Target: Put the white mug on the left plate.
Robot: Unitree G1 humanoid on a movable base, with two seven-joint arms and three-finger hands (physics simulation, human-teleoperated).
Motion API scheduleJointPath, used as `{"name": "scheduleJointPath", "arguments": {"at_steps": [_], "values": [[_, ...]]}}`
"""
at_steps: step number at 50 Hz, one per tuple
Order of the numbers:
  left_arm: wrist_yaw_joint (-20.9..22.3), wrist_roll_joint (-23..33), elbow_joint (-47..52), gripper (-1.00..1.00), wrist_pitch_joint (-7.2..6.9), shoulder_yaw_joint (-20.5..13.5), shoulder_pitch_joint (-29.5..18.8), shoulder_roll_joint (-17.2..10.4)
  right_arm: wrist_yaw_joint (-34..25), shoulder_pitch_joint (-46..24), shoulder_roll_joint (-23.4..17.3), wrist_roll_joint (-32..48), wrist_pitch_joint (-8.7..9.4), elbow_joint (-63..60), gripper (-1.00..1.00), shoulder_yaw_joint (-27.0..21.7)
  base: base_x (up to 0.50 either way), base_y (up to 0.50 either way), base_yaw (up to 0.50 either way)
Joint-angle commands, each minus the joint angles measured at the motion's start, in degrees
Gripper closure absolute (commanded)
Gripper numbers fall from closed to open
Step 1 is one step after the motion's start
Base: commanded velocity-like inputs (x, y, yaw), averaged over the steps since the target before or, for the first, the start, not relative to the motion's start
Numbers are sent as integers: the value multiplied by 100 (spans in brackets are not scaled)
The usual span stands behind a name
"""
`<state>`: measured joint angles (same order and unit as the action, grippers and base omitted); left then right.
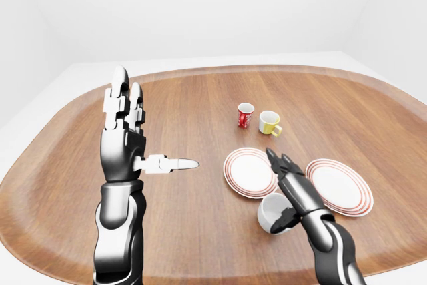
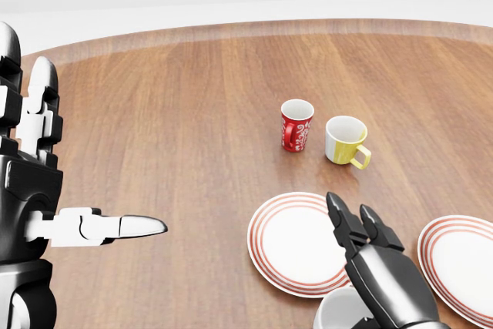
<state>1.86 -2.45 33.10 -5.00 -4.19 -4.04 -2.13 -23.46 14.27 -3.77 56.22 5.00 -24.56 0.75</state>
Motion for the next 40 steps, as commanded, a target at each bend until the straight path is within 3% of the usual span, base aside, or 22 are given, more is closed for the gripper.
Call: {"name": "scheduleJointPath", "arguments": {"at_steps": [1, 5, 17, 31, 40], "values": [[-2, -6, -3, -100, 0, -2, -2, 1, 136, 4, -13, 274, 0, 205, -100, -32, 0, 0, 0], [-2, -8, -4, -100, 0, -5, 0, -1, 29, 45, 23, 236, 0, 189, -100, -26, 0, 0, 0], [6, -7, 3, -100, 0, -4, 15, -1, 578, -241, -7, 254, 0, 794, -100, -40, 0, 0, 0], [3, -7, -21, -100, 0, -2, 11, 0, 868, -99, 9, 483, 0, 702, -100, 193, 0, 0, 0], [-16, -8, -20, -100, 0, -8, -33, -6, 753, 74, -1, 458, 0, 547, -100, 321, 0, 0, 0]]}}
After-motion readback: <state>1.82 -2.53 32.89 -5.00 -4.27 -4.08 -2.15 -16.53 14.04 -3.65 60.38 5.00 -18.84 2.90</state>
